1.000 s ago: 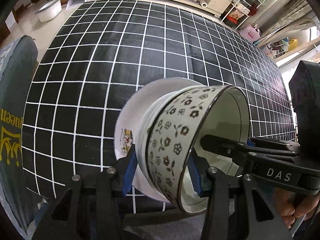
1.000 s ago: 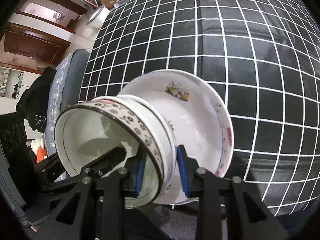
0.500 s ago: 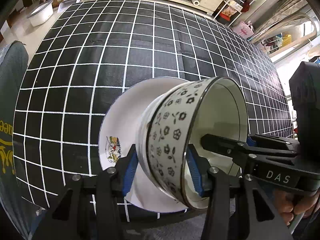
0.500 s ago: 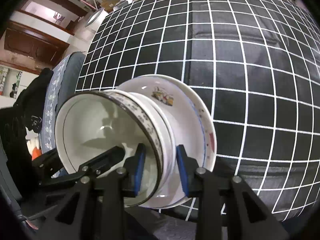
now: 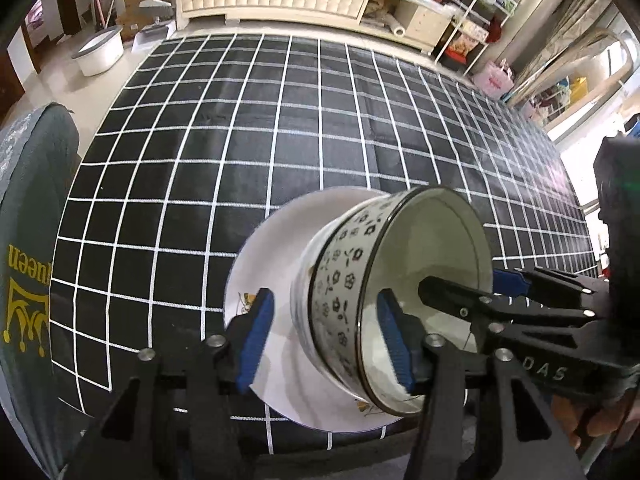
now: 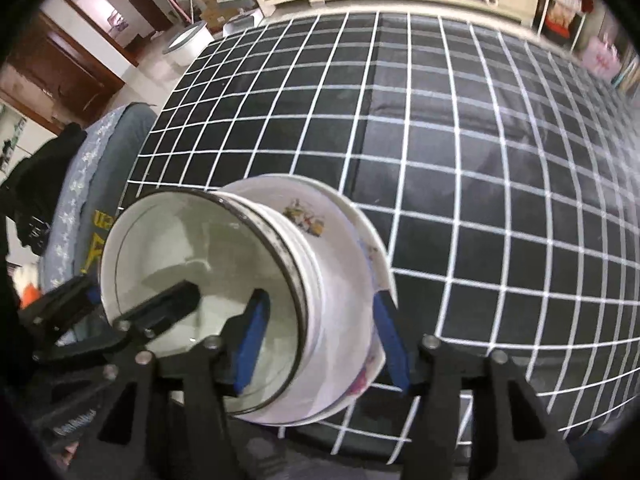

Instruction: Organize plates and bowls

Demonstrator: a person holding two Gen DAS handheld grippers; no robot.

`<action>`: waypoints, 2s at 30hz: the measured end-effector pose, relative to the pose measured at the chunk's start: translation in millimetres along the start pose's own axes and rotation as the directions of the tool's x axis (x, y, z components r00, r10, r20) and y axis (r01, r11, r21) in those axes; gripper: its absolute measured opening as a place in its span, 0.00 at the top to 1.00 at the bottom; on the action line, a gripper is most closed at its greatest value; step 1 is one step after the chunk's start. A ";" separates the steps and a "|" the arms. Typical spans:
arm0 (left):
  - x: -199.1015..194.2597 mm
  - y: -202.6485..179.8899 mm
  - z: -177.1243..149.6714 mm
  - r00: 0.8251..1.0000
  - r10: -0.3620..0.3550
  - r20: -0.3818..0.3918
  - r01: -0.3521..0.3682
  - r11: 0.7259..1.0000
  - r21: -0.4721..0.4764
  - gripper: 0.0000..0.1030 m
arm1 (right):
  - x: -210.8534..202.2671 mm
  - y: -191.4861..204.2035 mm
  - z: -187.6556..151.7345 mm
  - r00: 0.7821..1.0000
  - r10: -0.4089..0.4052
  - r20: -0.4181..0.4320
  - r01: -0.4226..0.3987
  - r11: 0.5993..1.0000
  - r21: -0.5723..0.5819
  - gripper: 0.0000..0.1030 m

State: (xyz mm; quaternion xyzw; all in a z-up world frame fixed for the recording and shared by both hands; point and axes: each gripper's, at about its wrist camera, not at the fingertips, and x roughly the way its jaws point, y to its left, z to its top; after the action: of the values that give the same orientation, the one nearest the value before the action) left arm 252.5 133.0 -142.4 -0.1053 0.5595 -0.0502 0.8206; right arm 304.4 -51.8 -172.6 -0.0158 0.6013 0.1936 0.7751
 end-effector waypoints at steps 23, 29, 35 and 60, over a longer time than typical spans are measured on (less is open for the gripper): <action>-86.2 -49.1 -45.7 0.950 0.104 0.295 -0.135 0.987 0.088 0.48 | -102.2 7.7 -56.1 0.937 -0.137 0.321 0.169 0.983 -0.074 0.28; -128.2 -74.4 -71.6 0.907 0.081 0.413 -0.146 0.981 0.129 0.48 | -146.1 9.7 -87.5 0.886 -0.139 0.443 0.192 0.978 -0.076 0.22; -153.4 -98.7 -96.6 0.869 0.098 0.485 -0.203 0.964 0.170 0.32 | -184.0 6.3 -117.4 0.821 -0.163 0.547 0.229 0.972 -0.053 0.16; -221.7 -117.2 -179.2 0.759 0.116 0.640 -0.254 0.959 0.127 0.01 | -240.8 21.3 -207.0 0.645 -0.212 0.734 0.313 0.950 -0.001 0.00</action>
State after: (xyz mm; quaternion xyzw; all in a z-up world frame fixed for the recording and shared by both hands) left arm 8.4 42.4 22.6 0.0259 0.2541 0.0117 0.9668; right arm 57.4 -153.0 0.5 -0.0743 0.2227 0.1073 0.9661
